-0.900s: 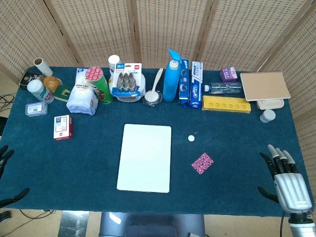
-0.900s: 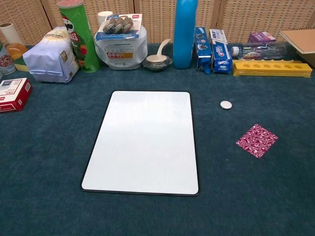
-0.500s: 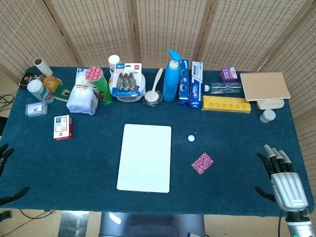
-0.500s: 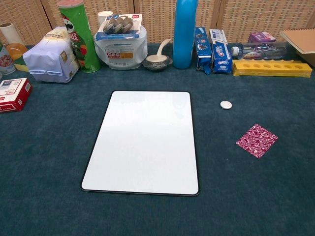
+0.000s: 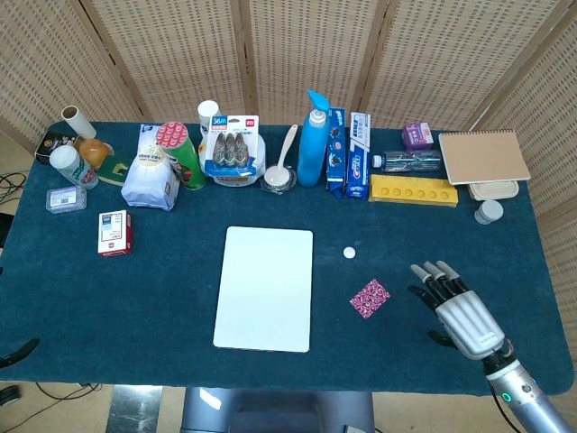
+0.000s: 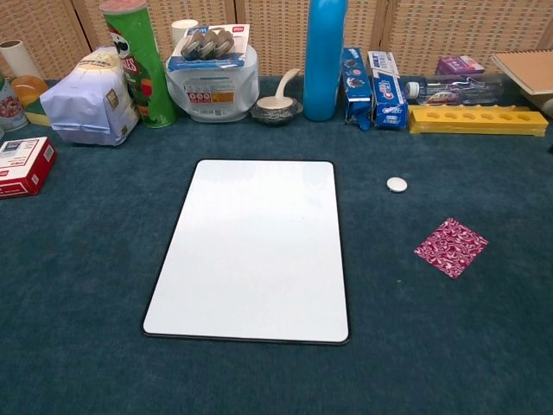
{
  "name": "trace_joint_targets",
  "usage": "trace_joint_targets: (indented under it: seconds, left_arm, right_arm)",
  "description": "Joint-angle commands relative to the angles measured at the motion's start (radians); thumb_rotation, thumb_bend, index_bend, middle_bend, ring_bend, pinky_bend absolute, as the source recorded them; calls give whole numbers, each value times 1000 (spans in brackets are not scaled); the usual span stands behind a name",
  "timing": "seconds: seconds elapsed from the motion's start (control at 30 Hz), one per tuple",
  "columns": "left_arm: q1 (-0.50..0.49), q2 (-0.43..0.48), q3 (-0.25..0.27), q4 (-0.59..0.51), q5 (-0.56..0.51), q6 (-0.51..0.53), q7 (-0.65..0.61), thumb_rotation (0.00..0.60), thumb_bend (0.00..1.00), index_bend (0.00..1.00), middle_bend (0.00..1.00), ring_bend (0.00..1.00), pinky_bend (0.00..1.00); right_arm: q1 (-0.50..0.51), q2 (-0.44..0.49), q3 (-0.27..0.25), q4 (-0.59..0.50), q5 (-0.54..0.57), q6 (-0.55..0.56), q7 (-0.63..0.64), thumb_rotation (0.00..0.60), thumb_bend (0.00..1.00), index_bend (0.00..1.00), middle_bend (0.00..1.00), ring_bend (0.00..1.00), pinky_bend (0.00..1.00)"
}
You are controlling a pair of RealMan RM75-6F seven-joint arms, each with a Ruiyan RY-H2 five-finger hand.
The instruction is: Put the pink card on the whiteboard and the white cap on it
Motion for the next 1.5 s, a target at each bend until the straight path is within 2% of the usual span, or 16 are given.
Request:
trace_joint_targets:
  seconds: [0.03, 0.13, 0.53, 0.97, 1.5]
  left_arm:
    - [-2, 0, -1, -5, -4, -8, 9, 600, 79, 0, 0, 0, 58]
    - [-3, 0, -1, -11, -6, -13, 18, 600, 79, 0, 0, 0, 58]
    - [-7, -2, -6, -20, -12, -26, 33, 600, 80, 0, 0, 0, 58]
    - [-11, -11, -11, -31, -20, -41, 65, 600, 79, 0, 0, 0, 58]
    - [-16, -16, -10, -41, -21, -59, 90, 600, 80, 0, 0, 0, 58]
  right_arm:
    - [105, -22, -10, 31, -37, -129, 92, 600, 120, 226, 85, 4, 104]
    - [158, -46, -6, 48, -17, -198, 138, 600, 126, 226, 84, 5, 111]
    - [274, -181, -7, 192, 19, -317, 168, 600, 150, 238, 68, 2, 113]
    - [326, -259, -33, 316, 35, -348, 129, 600, 152, 256, 64, 3, 113]
    - [363, -283, -49, 339, 80, -384, 85, 600, 186, 280, 46, 0, 103]
